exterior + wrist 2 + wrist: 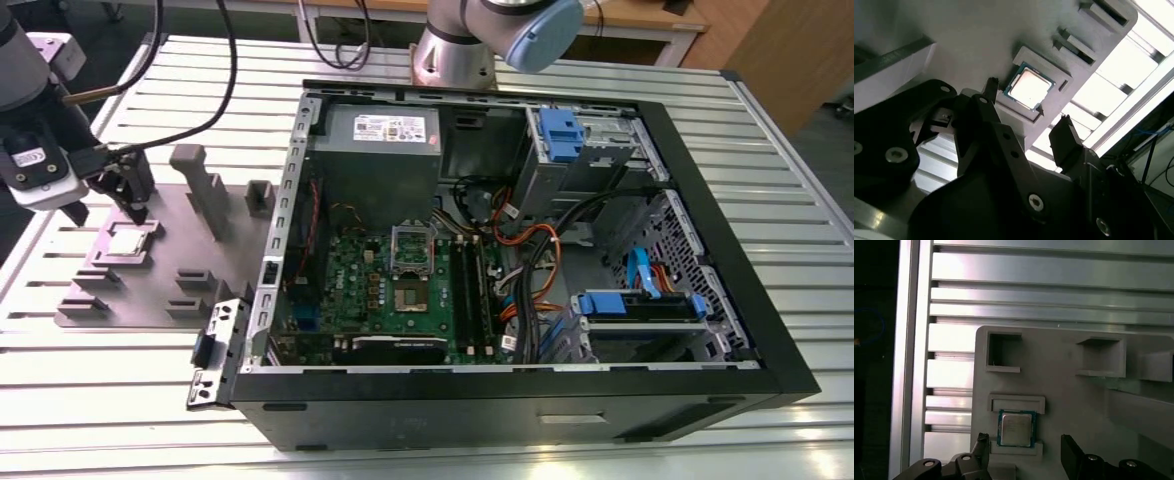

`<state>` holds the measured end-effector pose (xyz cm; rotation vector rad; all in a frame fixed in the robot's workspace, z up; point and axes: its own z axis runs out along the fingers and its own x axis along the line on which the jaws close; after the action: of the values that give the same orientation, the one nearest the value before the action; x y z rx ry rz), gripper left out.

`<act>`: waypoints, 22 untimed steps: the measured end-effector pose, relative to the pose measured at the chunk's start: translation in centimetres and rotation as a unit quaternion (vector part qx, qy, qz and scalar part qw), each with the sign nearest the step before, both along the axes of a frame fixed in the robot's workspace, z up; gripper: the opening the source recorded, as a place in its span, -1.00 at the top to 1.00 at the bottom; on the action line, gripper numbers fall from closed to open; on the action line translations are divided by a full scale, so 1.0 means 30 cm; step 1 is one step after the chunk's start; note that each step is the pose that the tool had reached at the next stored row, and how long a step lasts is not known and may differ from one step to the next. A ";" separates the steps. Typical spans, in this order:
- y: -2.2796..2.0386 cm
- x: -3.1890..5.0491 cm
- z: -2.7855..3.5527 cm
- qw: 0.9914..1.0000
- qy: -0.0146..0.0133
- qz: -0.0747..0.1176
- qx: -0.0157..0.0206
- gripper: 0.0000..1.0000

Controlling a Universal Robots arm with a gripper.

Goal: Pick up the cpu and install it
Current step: 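Pick up the cpu and move it towards the insertion slot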

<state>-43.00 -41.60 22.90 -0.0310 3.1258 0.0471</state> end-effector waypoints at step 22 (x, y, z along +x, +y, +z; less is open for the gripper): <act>-0.002 -0.005 -0.114 1.000 0.000 -0.012 0.001 -0.35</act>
<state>-43.15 -41.67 19.49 0.0060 3.1256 0.0497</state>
